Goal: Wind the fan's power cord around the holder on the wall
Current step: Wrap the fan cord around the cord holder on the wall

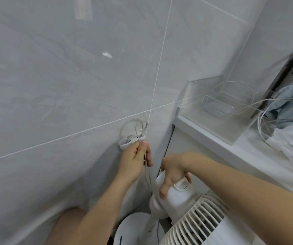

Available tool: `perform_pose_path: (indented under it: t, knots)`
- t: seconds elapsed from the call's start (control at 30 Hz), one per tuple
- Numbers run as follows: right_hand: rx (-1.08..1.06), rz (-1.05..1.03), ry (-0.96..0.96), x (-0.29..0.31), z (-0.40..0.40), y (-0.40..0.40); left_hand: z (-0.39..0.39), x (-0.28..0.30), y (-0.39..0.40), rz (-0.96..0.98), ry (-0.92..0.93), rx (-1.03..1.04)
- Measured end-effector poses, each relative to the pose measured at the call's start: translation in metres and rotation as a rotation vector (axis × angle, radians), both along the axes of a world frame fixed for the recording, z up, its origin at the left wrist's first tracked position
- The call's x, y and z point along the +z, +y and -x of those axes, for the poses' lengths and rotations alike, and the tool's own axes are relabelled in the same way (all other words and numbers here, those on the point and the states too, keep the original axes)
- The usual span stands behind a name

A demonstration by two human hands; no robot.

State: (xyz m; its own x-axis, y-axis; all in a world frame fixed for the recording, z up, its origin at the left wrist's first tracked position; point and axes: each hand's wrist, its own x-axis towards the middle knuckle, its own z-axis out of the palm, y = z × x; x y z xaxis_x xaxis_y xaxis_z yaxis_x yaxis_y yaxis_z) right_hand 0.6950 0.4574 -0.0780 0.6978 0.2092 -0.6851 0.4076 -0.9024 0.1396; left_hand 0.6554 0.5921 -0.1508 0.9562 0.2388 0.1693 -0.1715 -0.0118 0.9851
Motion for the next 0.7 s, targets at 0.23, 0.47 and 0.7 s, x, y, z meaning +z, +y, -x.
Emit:
perform_pose_path:
  t: [0.23, 0.47, 0.7]
  knots:
    - [-0.094, 0.015, 0.017, -0.002, -0.009, -0.014, 0.017, 0.034, 0.01, 0.057, -0.046, -0.078]
    - [-0.153, 0.055, 0.019, -0.004, -0.022, -0.016, 0.025, 0.042, 0.036, 0.034, -0.169, 0.115]
    - [-0.076, 0.026, 0.01, -0.019, -0.011, 0.018, 0.031, 0.017, 0.053, 0.109, -0.083, 0.175]
